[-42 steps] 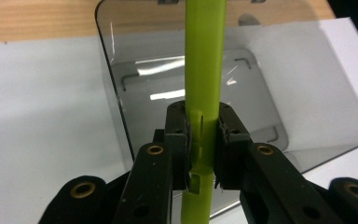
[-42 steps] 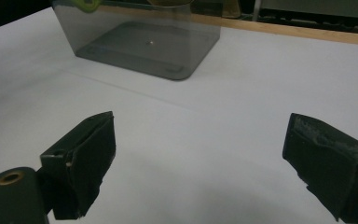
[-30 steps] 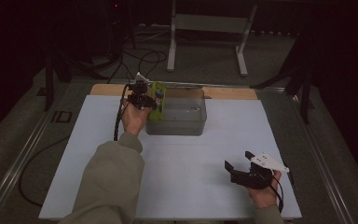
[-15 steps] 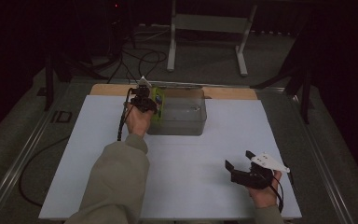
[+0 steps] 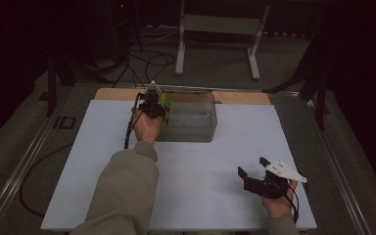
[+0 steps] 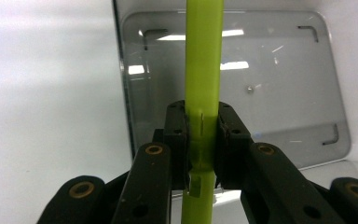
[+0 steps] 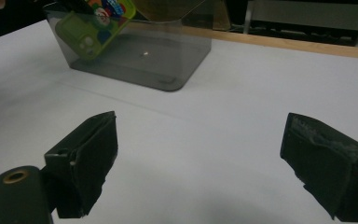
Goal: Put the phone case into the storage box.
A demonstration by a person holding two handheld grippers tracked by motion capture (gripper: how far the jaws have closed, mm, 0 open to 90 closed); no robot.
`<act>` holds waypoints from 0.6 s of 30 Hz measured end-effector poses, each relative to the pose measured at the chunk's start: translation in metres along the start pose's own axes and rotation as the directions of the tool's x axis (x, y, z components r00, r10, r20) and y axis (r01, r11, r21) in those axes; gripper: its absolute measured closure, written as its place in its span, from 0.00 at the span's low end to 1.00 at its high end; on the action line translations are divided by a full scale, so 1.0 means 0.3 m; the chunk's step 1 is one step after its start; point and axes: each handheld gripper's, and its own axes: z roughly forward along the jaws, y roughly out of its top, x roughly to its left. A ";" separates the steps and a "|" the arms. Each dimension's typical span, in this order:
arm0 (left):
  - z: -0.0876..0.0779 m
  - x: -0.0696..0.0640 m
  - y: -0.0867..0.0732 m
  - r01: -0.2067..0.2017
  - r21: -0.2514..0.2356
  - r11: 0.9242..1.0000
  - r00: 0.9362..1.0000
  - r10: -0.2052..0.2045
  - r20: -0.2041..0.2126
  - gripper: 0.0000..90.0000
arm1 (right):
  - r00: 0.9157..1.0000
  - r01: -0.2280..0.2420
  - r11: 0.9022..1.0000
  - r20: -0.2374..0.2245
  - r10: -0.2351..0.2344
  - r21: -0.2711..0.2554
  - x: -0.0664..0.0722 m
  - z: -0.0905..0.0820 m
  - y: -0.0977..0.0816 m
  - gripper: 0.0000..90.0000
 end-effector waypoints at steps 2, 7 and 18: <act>0.005 -0.003 0.001 0.000 0.004 1.000 1.000 0.000 0.000 0.86 | 1.000 0.000 1.000 0.000 0.000 -0.001 0.000 -0.001 0.000 0.12; 0.014 0.003 0.002 0.021 0.009 1.000 1.000 -0.021 0.001 0.86 | 1.000 -0.001 1.000 -0.001 0.001 -0.004 -0.002 -0.002 0.001 0.12; 0.019 -0.019 -0.001 0.005 -0.001 1.000 0.998 -0.005 -0.063 0.84 | 1.000 0.001 1.000 0.001 -0.001 -0.016 -0.003 -0.007 0.003 0.13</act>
